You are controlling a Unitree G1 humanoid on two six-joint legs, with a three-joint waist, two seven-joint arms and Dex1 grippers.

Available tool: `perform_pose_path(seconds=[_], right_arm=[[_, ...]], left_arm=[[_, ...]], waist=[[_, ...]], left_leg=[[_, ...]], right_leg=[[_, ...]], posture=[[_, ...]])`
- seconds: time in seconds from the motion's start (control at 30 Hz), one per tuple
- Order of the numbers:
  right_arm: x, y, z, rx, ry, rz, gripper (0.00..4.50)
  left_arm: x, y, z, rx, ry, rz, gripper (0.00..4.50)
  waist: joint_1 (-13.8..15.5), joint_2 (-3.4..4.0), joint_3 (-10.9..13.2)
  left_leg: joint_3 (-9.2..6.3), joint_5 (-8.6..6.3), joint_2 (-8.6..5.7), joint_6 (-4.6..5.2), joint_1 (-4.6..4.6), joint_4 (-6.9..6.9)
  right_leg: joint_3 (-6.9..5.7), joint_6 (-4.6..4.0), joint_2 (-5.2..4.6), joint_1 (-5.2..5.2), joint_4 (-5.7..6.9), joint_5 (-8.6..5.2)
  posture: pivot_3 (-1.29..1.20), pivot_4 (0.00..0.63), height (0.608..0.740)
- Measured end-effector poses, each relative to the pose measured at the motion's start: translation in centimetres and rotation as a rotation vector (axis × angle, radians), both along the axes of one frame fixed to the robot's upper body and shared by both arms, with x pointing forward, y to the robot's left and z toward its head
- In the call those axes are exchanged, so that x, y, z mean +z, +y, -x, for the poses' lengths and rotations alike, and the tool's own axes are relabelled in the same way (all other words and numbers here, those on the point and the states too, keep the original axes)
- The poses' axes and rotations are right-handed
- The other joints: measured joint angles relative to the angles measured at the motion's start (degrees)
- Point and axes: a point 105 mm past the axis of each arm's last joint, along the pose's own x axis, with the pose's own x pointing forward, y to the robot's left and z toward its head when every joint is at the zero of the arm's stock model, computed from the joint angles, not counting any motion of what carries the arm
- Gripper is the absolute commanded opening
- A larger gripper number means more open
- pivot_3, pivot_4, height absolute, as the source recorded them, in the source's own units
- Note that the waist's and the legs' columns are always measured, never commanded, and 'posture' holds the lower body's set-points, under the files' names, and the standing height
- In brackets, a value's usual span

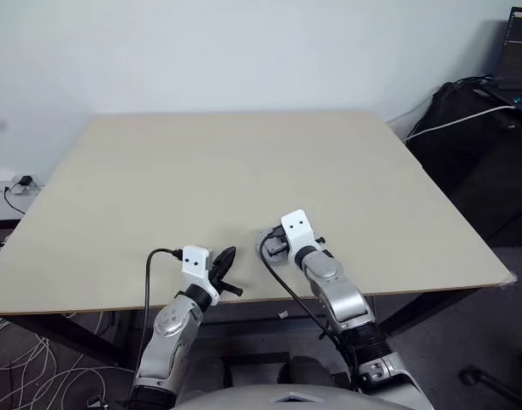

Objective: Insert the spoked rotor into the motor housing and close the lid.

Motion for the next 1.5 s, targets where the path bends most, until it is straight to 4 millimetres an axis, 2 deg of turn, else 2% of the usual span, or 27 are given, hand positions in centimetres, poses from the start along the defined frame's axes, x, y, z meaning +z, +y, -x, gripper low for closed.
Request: perform_pose_path(seconds=[0.2, 0.23, 0.33, 0.47, 0.57, 0.7, 0.8, 0.9, 1.13, 1.5], right_arm=[[0.5, -0.1, 0.9, 0.056, -0.032, -0.045, 0.02], [1.0, -0.1, 1.1, 0.078, -0.048, -0.047, 0.19], [2.9, -1.4, 1.1, 0.134, -0.119, -0.006, 0.94], [4.0, -3.3, 0.9, 0.150, -0.145, 0.008, 2.21], [3.6, -3.9, 1.6, 0.232, -0.105, 0.010, 3.21], [3.0, -3.4, 3.5, 0.433, -0.011, -0.058, 4.46], [2.5, -2.9, 4.4, 0.540, 0.043, -0.100, 4.46], [2.2, -2.6, 4.5, 0.583, 0.069, -0.124, 4.46], [2.4, -2.0, 3.1, 0.611, 0.057, -0.139, 4.46], [1.0, -2.0, 1.6, 0.605, 0.098, -0.131, 4.46]], left_arm=[[0.0, 0.0, 0.1, 0.002, 0.002, 0.001, 0.00], [0.0, 0.0, 0.1, 0.003, 0.002, 0.001, 0.00], [0.0, 0.1, 0.1, 0.003, 0.002, 0.001, 0.00], [0.0, 0.0, 0.1, 0.001, 0.001, 0.002, 0.00], [0.1, 0.0, 0.0, -0.003, -0.003, 0.002, 0.00], [0.3, -0.1, -0.2, -0.009, -0.010, 0.002, 0.00], [0.4, -0.2, -0.3, -0.014, -0.015, 0.004, 0.00], [0.4, -0.1, -0.3, -0.014, -0.015, 0.005, 0.00], [0.3, 0.3, -0.3, -0.002, -0.012, -0.002, 0.00], [0.1, 1.0, 0.1, 0.021, -0.002, -0.019, 0.00]], waist=[[0.05, 0.03, 0.02], [0.08, 0.03, 0.02], [0.14, 0.01, 0.03], [0.15, 0.01, 0.03], [0.15, 0.00, 0.04], [0.14, -0.04, 0.06], [0.16, -0.06, 0.08], [0.22, -0.07, 0.08], [0.32, -0.07, 0.09], [0.31, -0.07, 0.08]], left_leg=[[0.00, 0.00, 0.00, 0.00, -0.02, -0.02], [0.00, 0.00, -0.01, 0.00, -0.02, -0.02], [0.01, 0.00, -0.06, 0.01, -0.02, 0.00], [-0.01, 0.00, -0.03, 0.01, -0.01, -0.01], [-0.01, 0.00, -0.03, 0.01, -0.01, -0.02], [-0.01, -0.01, -0.04, 0.02, -0.01, -0.02], [-0.01, -0.01, -0.04, 0.02, 0.01, -0.01], [-0.01, 0.00, -0.03, 0.02, 0.02, 0.00], [-0.01, -0.01, -0.04, 0.02, 0.02, -0.01], [-0.01, -0.01, -0.04, 0.01, 0.01, -0.02]], right_leg=[[-0.01, -0.01, -0.03, -0.03, -0.01, -0.01], [-0.01, -0.01, -0.02, -0.02, -0.02, -0.01], [-0.02, 0.00, -0.06, 0.00, -0.04, 0.00], [-0.04, 0.00, -0.04, -0.01, -0.04, -0.01], [-0.06, -0.03, 0.04, -0.01, -0.04, -0.03], [-0.06, -0.03, 0.20, 0.01, -0.06, -0.03], [-0.06, -0.03, 0.20, 0.03, -0.05, -0.03], [-0.06, -0.02, 0.17, 0.04, -0.05, -0.02], [-0.04, -0.04, 0.03, 0.03, -0.05, -0.02], [-0.04, -0.08, -0.14, 0.02, -0.05, 0.00]], posture=[[0.00, 0.000, 0.740], [0.00, 0.000, 0.740], [0.00, 0.000, 0.740], [0.00, 0.000, 0.740], [0.00, 0.000, 0.740], [0.00, 0.000, 0.740], [0.00, 0.000, 0.740], [0.00, 0.000, 0.740], [0.00, 0.000, 0.740], [0.00, 0.000, 0.740]])
